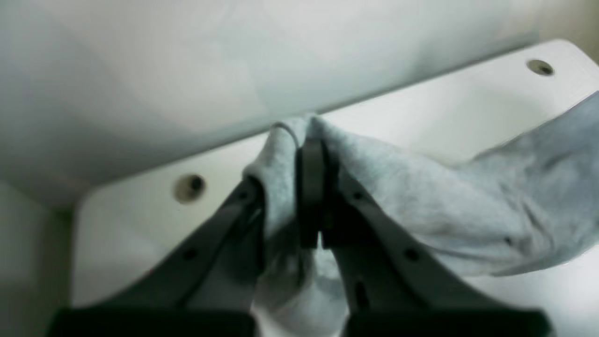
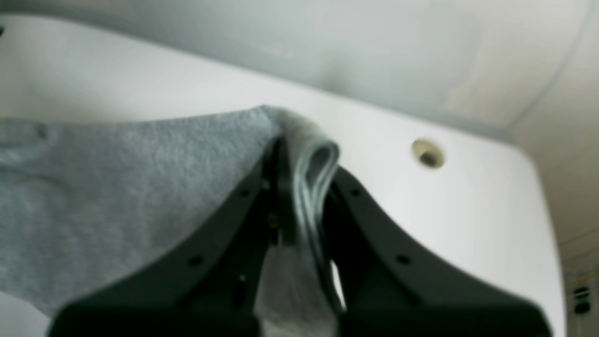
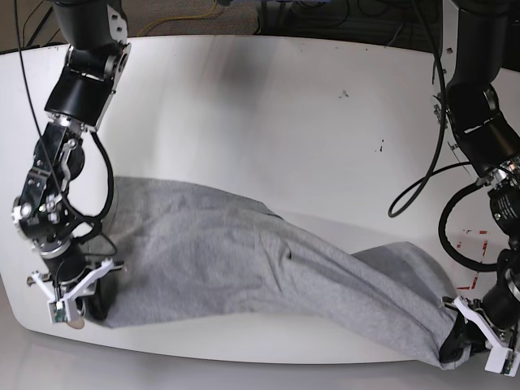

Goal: Layout the t-shirt on the table in an organized manner, then fold the t-shirt properly
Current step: 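Lift the shirt with both grippers and stretch it apart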

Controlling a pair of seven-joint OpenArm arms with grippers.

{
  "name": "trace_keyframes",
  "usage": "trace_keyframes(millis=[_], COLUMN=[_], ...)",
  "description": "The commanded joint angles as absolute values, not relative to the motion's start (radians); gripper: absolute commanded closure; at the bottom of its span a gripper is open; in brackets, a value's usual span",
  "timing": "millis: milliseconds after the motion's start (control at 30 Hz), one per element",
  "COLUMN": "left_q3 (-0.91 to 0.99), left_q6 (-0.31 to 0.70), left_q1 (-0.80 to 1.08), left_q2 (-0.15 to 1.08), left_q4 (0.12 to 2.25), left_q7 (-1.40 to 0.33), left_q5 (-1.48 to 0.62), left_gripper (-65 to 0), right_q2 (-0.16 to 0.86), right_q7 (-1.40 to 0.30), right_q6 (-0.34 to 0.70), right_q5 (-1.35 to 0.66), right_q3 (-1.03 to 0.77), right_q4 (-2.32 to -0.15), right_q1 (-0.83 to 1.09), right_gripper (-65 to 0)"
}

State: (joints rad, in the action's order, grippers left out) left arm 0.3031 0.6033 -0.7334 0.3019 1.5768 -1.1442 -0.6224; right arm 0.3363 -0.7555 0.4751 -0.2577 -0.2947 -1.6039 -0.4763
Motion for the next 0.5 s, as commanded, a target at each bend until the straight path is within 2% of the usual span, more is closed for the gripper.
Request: trace_keyframes(millis=[0, 467], left_q3=[0.3, 0.343], left_q6=[0.604, 0.604], left_q1=[-0.816, -1.049], left_q2=[0.306, 0.351], left_q4=[1.592, 1.538], left_q7=[-1.113, -1.115], left_q5=[-0.645, -0.645], left_gripper=[-1.0, -1.0], right_q2=[0.369, 0.467], right_q7=[-0.722, -0.754], right_q6=[0.469, 0.47], right_q5=[-0.265, -0.263], right_q3=[-0.298, -0.297], right_q4=[-1.558, -1.253], right_q1=[-0.599, -1.05], right_gripper=[-0.2, -0.2])
